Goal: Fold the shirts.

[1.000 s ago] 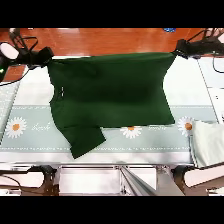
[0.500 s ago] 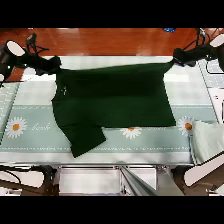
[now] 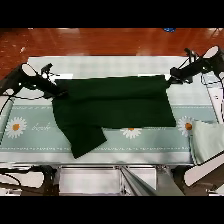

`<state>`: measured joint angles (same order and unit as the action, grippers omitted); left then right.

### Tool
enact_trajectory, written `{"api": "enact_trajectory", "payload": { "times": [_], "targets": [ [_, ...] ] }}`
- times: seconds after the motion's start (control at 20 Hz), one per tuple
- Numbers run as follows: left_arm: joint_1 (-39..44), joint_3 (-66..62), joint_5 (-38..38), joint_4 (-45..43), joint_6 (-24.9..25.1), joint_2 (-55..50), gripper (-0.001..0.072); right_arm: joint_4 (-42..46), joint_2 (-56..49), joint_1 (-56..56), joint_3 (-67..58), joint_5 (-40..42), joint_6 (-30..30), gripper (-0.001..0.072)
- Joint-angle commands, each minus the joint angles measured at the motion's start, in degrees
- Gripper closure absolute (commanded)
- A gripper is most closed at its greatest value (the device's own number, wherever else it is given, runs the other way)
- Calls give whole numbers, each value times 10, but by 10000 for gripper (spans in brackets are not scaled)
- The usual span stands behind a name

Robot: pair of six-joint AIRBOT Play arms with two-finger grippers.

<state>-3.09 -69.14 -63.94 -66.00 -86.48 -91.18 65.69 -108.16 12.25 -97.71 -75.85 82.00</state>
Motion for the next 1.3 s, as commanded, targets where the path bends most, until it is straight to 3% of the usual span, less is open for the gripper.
{"api": "enact_trajectory", "payload": {
  "times": [0.0, 0.15, 0.3, 0.5, 0.7, 0.8, 1.0, 1.25],
  "targets": [
    [-7, 5, -26, -5, 3, 2, 199, 3, 4, 1, 24, -21, 2, 295],
    [-54, -27, -88, -6, 3, 30, 200, 15, 49, 37, 20, -56, 5, 295],
    [-105, 40, -98, -6, 7, 123, 199, 73, 136, 94, 82, -56, 33, 296],
    [-176, 303, -50, 18, 21, 297, 200, 28, 292, 145, 351, 70, 5, 296],
    [-242, 495, -39, 152, 66, 407, 200, -94, 410, 151, 566, 146, -68, 296],
    [-243, 538, -22, 193, 80, 411, 200, -147, 440, 151, 614, 150, -94, 296],
    [-194, 561, 29, 206, 79, 407, 199, -159, 451, 151, 628, 133, -103, 296],
    [-65, 560, 144, 207, 31, 387, 220, -175, 450, 154, 621, 137, -101, 296]
  ]
}}
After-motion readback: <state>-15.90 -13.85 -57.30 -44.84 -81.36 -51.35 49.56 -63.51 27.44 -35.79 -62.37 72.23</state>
